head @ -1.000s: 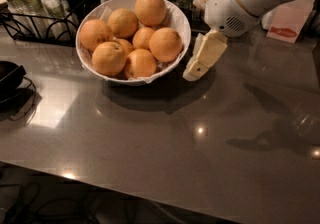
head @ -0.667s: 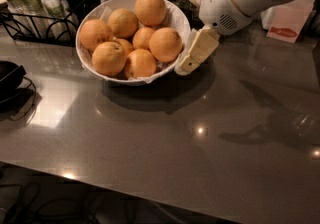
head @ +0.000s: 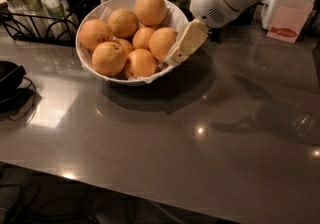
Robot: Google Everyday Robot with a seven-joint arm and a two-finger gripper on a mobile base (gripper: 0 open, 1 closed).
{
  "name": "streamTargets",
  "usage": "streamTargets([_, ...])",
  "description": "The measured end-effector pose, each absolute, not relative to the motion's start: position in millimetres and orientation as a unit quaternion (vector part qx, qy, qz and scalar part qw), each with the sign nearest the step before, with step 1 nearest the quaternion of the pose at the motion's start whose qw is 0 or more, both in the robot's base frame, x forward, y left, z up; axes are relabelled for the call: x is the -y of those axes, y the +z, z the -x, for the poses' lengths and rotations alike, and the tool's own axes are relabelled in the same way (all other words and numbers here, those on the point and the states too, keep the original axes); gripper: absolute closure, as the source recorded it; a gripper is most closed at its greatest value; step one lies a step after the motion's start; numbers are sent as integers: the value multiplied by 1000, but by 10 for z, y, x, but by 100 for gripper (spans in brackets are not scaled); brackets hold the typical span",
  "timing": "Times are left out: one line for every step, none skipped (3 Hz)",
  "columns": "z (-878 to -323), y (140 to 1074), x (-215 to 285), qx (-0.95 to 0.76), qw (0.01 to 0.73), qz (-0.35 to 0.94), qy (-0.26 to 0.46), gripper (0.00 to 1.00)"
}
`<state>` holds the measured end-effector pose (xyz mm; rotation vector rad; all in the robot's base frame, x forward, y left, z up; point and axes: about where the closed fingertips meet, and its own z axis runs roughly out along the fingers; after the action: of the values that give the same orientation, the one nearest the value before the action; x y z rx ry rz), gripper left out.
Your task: Pick orange from white bowl
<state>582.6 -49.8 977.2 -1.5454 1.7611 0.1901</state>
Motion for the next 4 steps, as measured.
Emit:
streamTargets([-5925,9757,470,-692,383,609,64,10])
streamTargets([-6011,9691,488,-696,378,608,56,20])
streamTargets([-6108,9584,508,-700,369,609,52,29])
streamTargets([-6203,9477,496,-703,358,612,56,27])
